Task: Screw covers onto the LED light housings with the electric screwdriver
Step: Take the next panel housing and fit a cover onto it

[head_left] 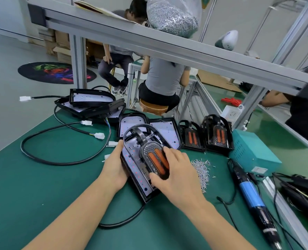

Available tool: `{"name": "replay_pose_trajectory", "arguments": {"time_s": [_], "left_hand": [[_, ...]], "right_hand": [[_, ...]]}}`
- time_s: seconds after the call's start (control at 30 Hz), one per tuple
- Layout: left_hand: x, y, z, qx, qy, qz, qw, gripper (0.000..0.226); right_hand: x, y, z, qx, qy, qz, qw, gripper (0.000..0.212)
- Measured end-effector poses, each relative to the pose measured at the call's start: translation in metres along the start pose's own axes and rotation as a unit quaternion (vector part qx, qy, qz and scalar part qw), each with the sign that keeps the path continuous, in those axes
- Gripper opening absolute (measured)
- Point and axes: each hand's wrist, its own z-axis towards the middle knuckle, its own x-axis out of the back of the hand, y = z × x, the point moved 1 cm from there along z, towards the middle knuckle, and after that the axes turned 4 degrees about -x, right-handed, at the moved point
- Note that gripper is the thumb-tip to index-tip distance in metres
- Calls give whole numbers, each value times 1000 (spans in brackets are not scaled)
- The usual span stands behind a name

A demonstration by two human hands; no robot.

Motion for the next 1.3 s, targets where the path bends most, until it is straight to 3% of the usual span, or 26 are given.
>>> {"name": "replay_pose_trajectory", "arguments": {"time_s": [0.43, 0.57, 0.77, 1.13, 1.3], "left_hand": [[-4, -2, -7, 35, -49, -11, 998, 60], [-7, 1, -11, 47, -44, 46, 997, 49], [-5, 0, -12, 37, 24, 95, 994, 36], [-10, 2, -15, 4, 37, 187, 982, 27], [-11, 2, -18, 1, 44, 206, 978, 22]], "right_hand": [[-16, 2, -15, -24, -32, -25, 999, 70], [-19, 3, -14, -28, -30, -37, 998, 68], [-19, 1, -23, -32, -19, -45, 998, 70], [-21, -7, -35, -23, 11, -58, 998, 74], [-18, -7, -37, -21, 20, -63, 998, 64]]}}
